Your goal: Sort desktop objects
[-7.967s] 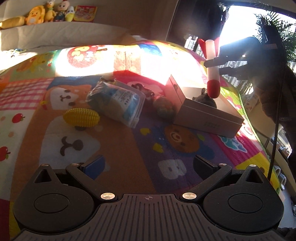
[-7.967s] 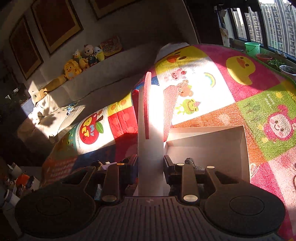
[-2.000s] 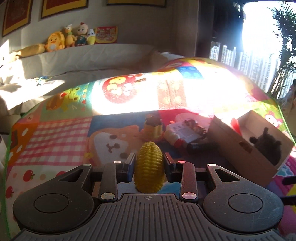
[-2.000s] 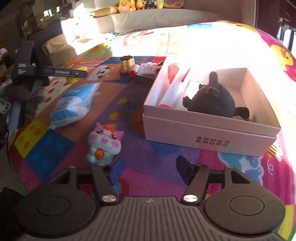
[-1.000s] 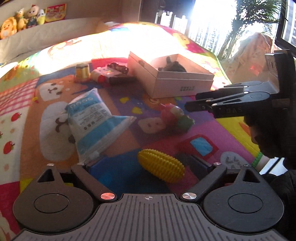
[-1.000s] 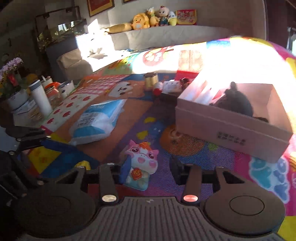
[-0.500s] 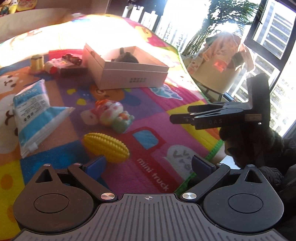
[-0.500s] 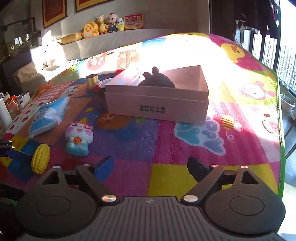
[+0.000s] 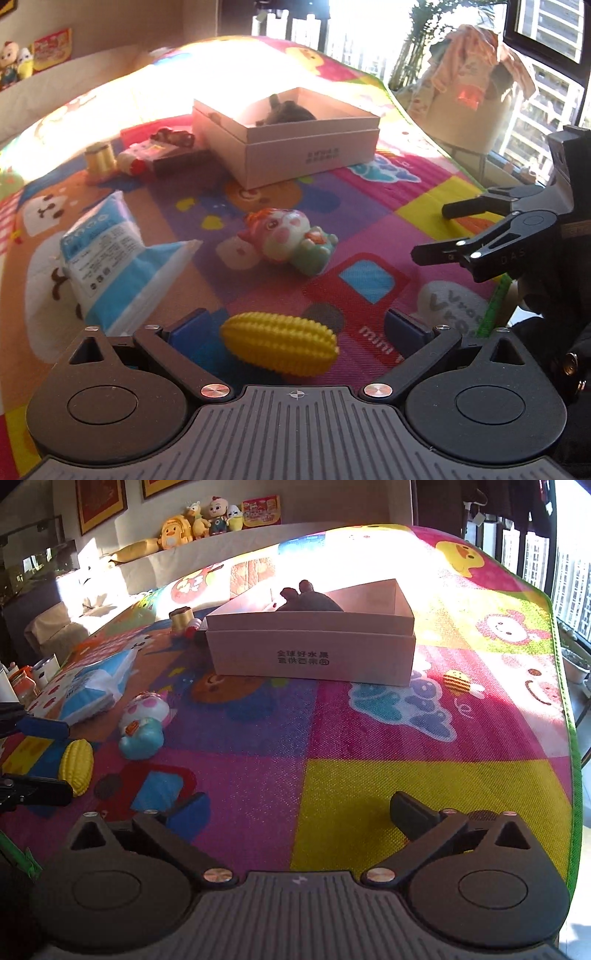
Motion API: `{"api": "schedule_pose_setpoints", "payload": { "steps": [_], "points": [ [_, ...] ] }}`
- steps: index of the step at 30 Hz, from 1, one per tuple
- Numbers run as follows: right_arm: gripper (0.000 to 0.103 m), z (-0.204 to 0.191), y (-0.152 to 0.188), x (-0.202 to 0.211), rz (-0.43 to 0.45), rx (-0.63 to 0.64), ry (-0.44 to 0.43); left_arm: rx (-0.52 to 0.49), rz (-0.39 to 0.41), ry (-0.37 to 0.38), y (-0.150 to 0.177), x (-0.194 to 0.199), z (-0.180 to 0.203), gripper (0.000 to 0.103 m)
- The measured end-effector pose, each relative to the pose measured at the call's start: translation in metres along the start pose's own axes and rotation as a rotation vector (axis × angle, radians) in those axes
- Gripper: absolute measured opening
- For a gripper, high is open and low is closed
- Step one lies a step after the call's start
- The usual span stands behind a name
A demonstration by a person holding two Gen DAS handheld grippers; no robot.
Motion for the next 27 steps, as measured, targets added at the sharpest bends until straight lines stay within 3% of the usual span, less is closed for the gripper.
{"api": "schedule_pose_setpoints", "payload": {
  "steps": [8,10,14,18,24,27],
  "points": [
    [0.103,-0.003,0.002,-0.002,0.007,0.039,0.023,-0.042,-0.012,0.075,0.007,-0.006,0.014,0.102],
    [0.103,-0.003,0.003,-0.002,0.007,0.04,0.024,-0.042,-0.017,0.063,0.01,-0.002,0.011,0.102],
    [0.103,-0.004,0.002,-0.002,0.008,0.043,0.028,-0.059,-0.026,-0.023,0.021,0.011,0.0,0.102],
    [0.103,-0.004,0.003,-0.002,0.008,0.043,0.028,-0.077,-0.035,-0.165,0.028,0.019,-0.021,0.103],
    [0.103,-0.004,0.003,-0.003,0.002,0.042,0.03,-0.002,0.011,-0.338,0.026,0.023,-0.066,0.103],
    [0.103,-0.004,0.003,-0.003,0.002,0.046,0.03,0.077,0.013,-0.351,0.028,0.023,-0.079,0.103]
  ]
}}
Point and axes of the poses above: each gripper's, at about its wrist camera, not at the fingertips, and x roughly against the way its jaws point, z to its right, y to its underside, the point moved 8 cm from there along -x, roughly the way its jaws point
